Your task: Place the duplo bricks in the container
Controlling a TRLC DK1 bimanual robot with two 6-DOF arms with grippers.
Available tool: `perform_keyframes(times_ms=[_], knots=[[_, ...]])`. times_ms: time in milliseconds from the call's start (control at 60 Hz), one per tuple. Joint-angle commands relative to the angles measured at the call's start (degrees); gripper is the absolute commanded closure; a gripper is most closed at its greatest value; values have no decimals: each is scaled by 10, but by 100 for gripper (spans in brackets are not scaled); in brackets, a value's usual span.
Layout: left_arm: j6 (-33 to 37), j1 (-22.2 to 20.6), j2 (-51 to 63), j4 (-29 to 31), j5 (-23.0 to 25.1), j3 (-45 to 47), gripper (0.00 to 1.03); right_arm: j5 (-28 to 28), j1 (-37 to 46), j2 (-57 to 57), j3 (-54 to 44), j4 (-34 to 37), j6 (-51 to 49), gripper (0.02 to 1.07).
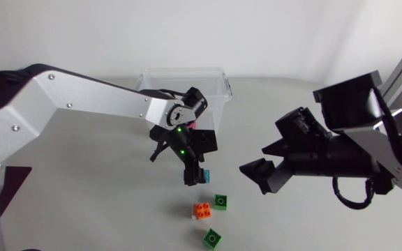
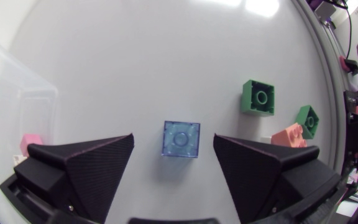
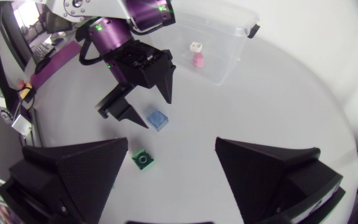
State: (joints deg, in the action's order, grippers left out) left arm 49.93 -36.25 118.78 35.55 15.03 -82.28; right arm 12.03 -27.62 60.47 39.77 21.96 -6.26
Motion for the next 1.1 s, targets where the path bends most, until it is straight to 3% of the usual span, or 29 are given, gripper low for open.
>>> perform_keyframes(times_ms=[0, 150, 583, 700, 767, 917, 1083], knots=[[17, -8, 22, 22, -5, -25, 21, 3, 6, -16, -16, 16, -11, 6], [17, -11, 38, 63, -26, -53, 25, 3, 7, -33, -15, 34, -15, 6], [12, -29, 64, 82, -44, -79, 44, 3, 7, -57, -25, 59, -16, 7], [12, -29, 68, 83, -47, -82, 62, 3, 5, -69, -36, 66, -25, 7], [11, -29, 65, 93, -48, -80, 78, 9, 3, -75, -40, 70, -47, 7], [10, -21, 42, 109, -50, -66, 79, 37, 0, -62, -65, 41, -100, 7], [5, -13, -26, 109, -49, -17, 79, 32, -26, -16, -80, -4, -186, 7]])
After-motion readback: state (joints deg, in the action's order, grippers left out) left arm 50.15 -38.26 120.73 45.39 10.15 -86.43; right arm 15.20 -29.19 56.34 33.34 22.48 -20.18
